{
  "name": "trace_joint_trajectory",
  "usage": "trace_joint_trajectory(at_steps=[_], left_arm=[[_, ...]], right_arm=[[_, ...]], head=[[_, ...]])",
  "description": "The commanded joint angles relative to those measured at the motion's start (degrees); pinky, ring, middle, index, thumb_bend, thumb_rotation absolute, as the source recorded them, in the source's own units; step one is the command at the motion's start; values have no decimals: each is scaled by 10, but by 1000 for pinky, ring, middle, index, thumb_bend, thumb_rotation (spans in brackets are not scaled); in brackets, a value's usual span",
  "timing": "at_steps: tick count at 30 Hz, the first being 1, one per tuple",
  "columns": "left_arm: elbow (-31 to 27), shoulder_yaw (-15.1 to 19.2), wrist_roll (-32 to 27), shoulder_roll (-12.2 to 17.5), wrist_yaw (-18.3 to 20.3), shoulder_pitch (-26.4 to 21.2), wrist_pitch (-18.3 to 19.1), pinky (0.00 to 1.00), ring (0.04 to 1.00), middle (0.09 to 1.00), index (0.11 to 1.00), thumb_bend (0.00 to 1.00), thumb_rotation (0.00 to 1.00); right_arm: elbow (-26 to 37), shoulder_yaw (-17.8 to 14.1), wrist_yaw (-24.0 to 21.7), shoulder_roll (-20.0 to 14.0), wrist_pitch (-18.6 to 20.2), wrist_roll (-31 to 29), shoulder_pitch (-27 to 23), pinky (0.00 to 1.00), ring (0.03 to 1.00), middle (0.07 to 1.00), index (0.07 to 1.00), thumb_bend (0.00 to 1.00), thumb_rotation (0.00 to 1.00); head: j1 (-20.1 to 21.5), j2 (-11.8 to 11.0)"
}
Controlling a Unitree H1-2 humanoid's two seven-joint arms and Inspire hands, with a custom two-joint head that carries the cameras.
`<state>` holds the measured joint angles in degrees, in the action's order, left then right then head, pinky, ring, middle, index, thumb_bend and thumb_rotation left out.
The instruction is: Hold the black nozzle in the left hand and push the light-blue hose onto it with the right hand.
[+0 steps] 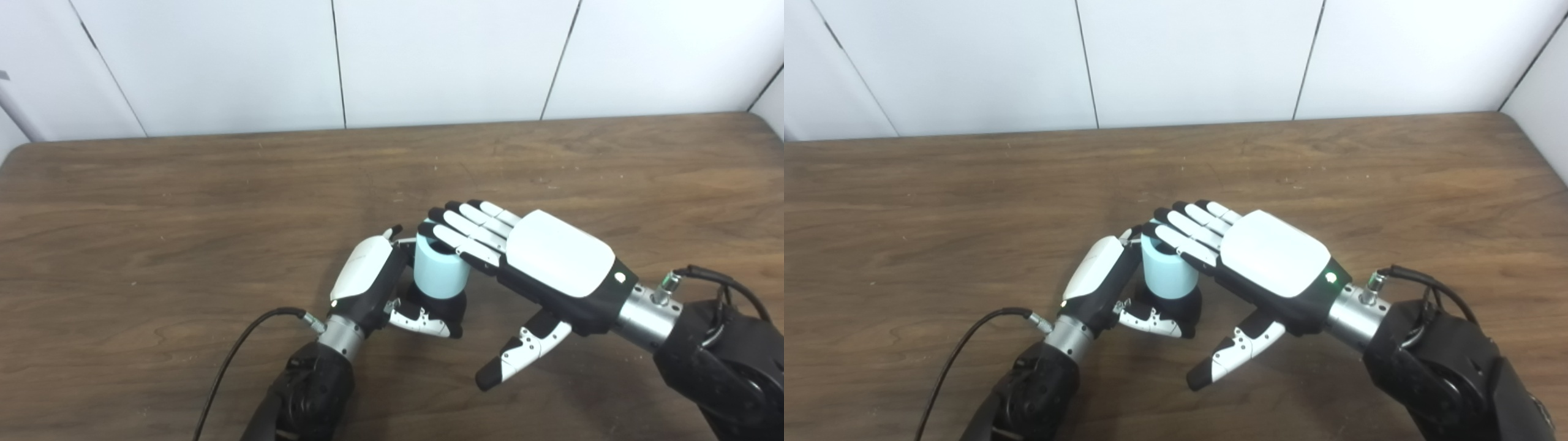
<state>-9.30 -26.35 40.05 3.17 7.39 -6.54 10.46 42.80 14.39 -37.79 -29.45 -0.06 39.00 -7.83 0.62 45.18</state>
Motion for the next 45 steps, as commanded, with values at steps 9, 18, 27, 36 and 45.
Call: trace_joint_trajectory(at_steps=[9,18,27,36,45], left_arm=[[22,-3,18,9,14,9,25,1000,513,453,494,500,0],[21,-1,17,9,14,8,25,1000,498,459,497,501,0],[22,0,14,8,14,7,24,1000,493,457,500,501,0],[22,-2,17,7,13,10,24,1000,512,450,497,499,0],[24,-4,17,7,13,11,23,1000,471,471,500,502,0]], right_arm=[[-22,20,-33,-34,-15,-9,13,1000,1000,1000,1000,683,1000],[-18,22,-33,-32,3,-6,11,1000,1000,1000,1000,683,1000],[-21,27,-31,-28,3,1,15,1000,1000,1000,1000,683,1000],[20,2,-50,-26,56,-33,-41,1000,1000,1000,1000,678,1000],[38,-53,-3,21,59,-49,-75,1000,1000,1000,1000,644,1000]], head=[[2,-2],[2,-2],[1,-3],[5,-3],[2,-3]])
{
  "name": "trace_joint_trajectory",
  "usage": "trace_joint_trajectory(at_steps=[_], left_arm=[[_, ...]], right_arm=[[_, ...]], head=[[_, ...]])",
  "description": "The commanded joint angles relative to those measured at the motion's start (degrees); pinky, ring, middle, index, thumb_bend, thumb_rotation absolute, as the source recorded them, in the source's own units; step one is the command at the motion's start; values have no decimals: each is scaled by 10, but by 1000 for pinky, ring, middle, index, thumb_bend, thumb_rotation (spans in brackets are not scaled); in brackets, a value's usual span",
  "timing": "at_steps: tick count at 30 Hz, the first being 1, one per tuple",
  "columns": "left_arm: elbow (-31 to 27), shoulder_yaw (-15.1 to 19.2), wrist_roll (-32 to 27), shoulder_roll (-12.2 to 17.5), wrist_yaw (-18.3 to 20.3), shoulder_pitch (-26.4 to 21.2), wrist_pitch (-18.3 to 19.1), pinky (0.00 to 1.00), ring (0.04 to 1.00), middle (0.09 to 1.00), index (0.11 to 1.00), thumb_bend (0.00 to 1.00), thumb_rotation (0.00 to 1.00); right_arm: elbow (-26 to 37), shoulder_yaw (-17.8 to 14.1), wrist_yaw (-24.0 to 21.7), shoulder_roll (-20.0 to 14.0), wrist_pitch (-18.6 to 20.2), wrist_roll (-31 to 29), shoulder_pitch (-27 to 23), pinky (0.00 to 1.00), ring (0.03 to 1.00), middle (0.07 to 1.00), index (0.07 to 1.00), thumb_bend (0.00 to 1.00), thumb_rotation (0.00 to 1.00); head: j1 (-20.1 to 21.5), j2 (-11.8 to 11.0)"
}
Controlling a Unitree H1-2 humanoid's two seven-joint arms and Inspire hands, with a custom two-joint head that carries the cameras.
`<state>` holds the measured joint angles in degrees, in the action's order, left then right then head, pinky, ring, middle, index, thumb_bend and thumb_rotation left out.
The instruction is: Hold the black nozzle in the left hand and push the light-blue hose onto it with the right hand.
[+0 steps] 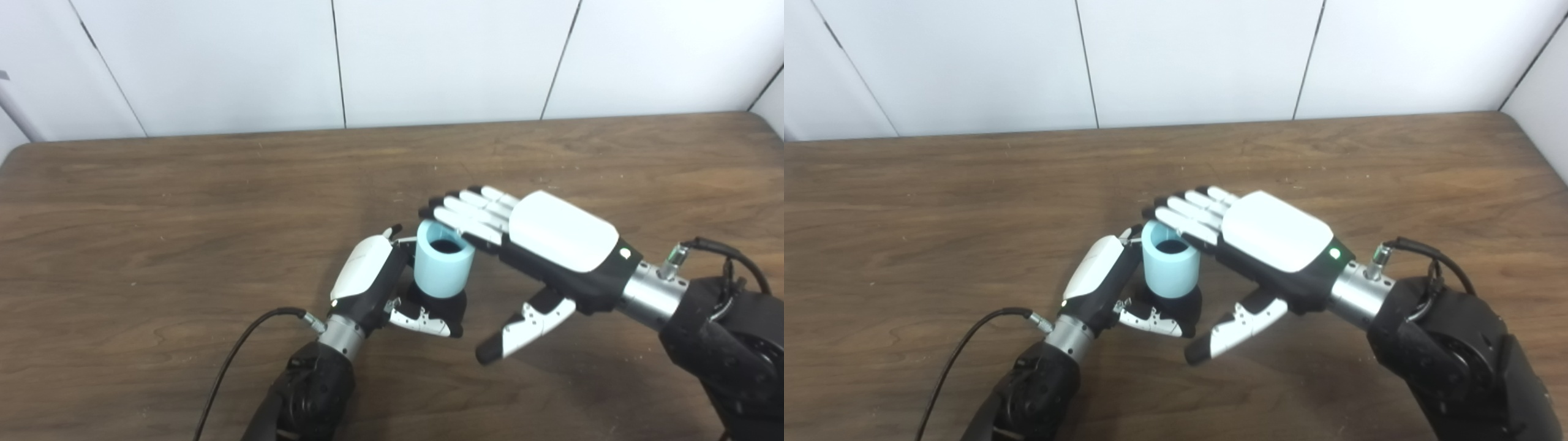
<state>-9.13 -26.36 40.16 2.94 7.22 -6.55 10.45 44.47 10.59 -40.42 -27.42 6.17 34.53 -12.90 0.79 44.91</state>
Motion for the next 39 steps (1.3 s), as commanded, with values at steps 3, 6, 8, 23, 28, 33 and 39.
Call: trace_joint_trajectory(at_steps=[3,6,8,23,28,33,39], left_arm=[[24,-3,15,11,14,10,22,1000,471,471,500,502,0],[24,-3,15,10,15,10,23,1000,471,472,500,502,0],[23,-3,15,10,16,10,24,1000,471,473,499,502,0],[22,-2,27,19,2,6,8,1000,739,712,663,776,0],[27,-6,52,32,-25,-6,-24,1000,876,882,808,958,37],[35,-14,62,61,-17,-25,-69,1000,993,993,958,1000,231],[30,-10,71,67,-15,-26,-74,1000,1000,1000,983,1000,291]], right_arm=[[22,-31,30,8,-6,-1,-30,1000,1000,1000,1000,623,996],[16,-44,32,7,-6,-1,-35,1000,1000,1000,1000,608,990],[11,-51,33,5,-7,-2,-36,1000,1000,1000,1000,605,989],[-13,-55,25,7,5,10,-25,1000,1000,1000,1000,575,989],[-14,-54,20,6,15,8,-25,1000,1000,1000,1000,571,983],[-14,-53,16,3,25,5,-25,1000,1000,1000,1000,571,978],[-15,-50,14,2,30,4,-25,1000,1000,1000,1000,574,979]], head=[[1,0],[1,0],[0,0],[0,0],[-2,0],[-1,-1],[-1,-1]])
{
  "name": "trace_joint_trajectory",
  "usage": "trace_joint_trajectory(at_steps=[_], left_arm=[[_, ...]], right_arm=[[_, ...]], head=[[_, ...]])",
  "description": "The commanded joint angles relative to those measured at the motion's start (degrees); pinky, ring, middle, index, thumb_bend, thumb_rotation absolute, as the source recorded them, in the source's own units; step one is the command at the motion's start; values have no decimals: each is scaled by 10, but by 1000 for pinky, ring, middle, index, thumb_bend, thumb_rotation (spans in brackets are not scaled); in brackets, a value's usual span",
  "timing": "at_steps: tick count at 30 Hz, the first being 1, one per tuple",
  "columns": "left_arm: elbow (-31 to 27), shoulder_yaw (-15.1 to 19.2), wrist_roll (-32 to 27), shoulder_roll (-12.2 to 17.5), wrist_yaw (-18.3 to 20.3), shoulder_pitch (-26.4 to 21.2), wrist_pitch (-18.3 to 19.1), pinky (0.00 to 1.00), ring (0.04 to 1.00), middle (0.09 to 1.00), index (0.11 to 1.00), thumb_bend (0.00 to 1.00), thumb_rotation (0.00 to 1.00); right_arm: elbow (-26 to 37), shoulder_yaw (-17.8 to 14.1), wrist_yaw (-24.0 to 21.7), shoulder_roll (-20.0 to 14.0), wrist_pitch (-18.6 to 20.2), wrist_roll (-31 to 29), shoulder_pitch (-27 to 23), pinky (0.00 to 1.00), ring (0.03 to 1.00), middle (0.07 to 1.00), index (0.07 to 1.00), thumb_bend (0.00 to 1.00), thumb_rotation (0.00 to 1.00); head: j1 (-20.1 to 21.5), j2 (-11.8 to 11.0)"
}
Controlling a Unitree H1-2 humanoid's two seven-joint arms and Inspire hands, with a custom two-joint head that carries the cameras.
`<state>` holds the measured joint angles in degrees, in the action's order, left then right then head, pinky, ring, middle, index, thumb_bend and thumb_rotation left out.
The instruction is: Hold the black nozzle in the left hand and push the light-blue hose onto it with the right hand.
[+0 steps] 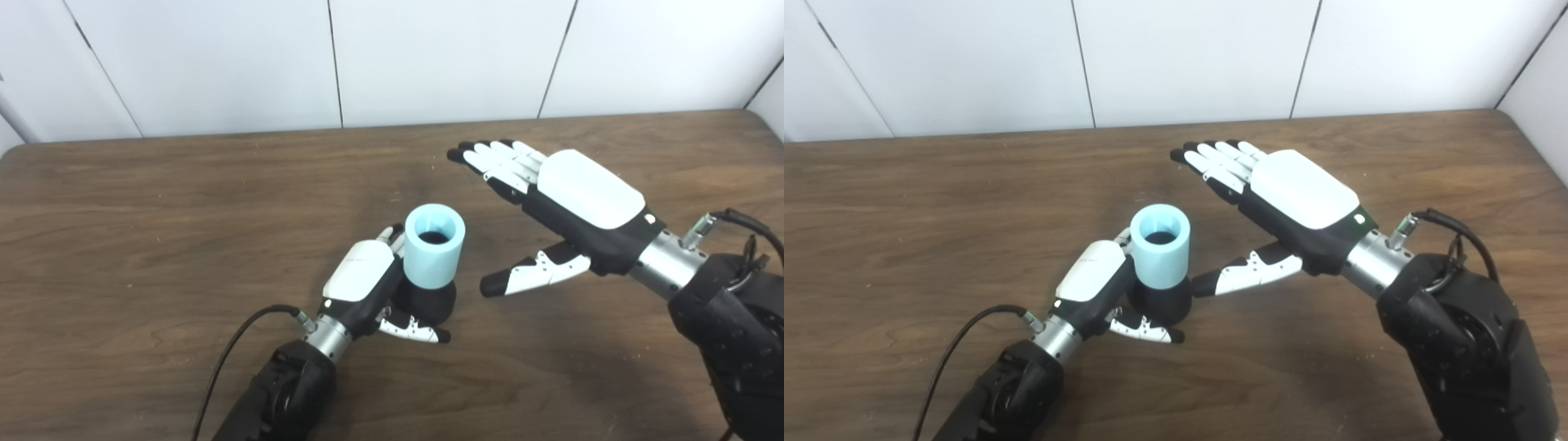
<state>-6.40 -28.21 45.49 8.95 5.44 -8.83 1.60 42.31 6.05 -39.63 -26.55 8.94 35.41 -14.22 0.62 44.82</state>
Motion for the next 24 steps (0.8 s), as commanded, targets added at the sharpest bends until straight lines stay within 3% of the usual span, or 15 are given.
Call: trace_joint_trajectory(at_steps=[1,11,18,24], left_arm=[[2,10,19,6,2,-2,14,1000,1000,1000,988,1000,296],[-17,52,-3,7,-6,-6,6,1000,1000,1000,1000,1000,313],[-31,109,-39,12,-43,-6,-36,1000,1000,985,989,1000,352],[-39,136,-72,11,-56,-5,-61,1000,1000,978,974,1000,352]], right_arm=[[7,-5,6,-7,2,-5,-11,1000,1000,1000,1000,574,979],[1,-4,6,-8,1,-8,-9,1000,1000,1000,1000,572,978],[-10,-6,9,-11,-2,-12,-8,1000,1000,1000,1000,570,977],[-17,-8,12,-14,-5,-16,-6,1000,1000,1000,1000,570,978]], head=[[1,0],[-1,-2],[-1,-2],[-2,-3]])
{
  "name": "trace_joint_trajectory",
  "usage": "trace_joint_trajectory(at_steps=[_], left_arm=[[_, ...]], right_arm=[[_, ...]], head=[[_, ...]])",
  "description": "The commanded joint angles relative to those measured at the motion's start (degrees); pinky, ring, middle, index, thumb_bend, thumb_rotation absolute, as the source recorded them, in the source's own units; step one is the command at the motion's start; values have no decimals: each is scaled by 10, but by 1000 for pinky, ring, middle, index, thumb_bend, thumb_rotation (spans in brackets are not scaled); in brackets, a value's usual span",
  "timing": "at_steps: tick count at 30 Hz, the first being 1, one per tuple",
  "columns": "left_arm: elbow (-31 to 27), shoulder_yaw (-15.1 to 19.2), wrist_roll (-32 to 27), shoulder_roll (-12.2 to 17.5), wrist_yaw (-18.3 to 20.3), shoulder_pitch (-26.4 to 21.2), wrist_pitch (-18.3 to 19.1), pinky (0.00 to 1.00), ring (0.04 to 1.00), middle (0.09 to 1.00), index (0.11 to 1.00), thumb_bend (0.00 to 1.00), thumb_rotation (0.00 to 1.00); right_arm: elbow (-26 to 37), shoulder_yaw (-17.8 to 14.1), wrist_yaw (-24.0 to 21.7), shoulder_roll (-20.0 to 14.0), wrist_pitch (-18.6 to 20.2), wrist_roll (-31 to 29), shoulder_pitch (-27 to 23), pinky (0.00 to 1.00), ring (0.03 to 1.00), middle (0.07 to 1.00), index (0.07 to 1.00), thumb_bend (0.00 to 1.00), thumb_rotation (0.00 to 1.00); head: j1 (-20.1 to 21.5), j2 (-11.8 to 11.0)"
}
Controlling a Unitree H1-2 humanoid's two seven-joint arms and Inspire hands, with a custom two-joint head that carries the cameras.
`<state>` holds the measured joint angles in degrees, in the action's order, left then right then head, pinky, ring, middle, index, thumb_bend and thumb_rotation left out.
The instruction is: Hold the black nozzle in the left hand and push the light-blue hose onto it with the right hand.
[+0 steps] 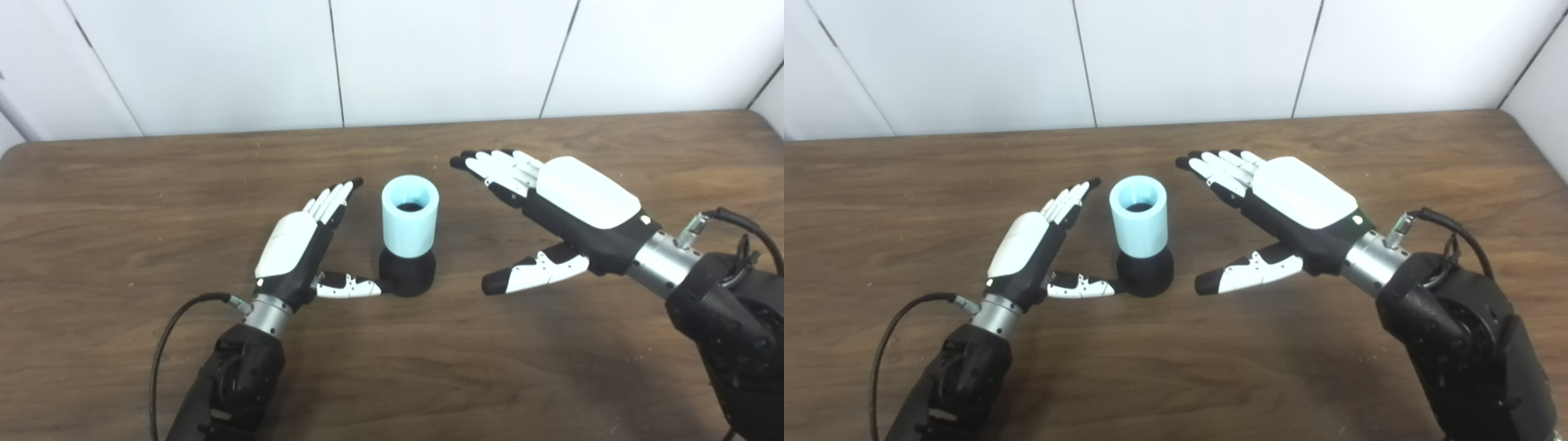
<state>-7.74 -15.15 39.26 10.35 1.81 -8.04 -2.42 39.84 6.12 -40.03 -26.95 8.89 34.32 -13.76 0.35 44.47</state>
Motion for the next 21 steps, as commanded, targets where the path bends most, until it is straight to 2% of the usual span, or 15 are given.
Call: trace_joint_trajectory(at_steps=[1,7,8,10,15,21], left_arm=[[-27,9,-13,-3,-20,-12,-23,1000,1000,979,974,1000,351],[-46,37,-53,-6,-21,-4,-32,999,968,952,956,1000,350],[-47,42,-60,-8,-22,-2,-34,930,930,920,951,1000,356],[-48,55,-89,-13,-23,2,-36,871,898,892,947,1000,360],[-48,82,-157,-15,-11,10,-33,937,915,877,947,1000,377],[-60,121,-261,-22,8,24,-4,940,912,888,936,1000,394]], right_arm=[[6,-8,16,-9,-4,-4,-11,1000,1000,1000,1000,571,978],[2,-8,14,-11,-2,-6,-13,1000,1000,1000,1000,575,981],[0,-9,15,-12,-3,-6,-13,1000,1000,1000,1000,576,981],[-6,-9,17,-13,-6,-7,-12,1000,1000,1000,1000,578,982],[-29,-10,26,-14,-16,-13,-10,1000,1000,1000,1000,583,987],[-100,-18,62,-7,-30,-41,2,1000,1000,1000,1000,572,994]], head=[[0,1],[0,1],[0,1],[0,0],[1,-1],[-1,-3]])
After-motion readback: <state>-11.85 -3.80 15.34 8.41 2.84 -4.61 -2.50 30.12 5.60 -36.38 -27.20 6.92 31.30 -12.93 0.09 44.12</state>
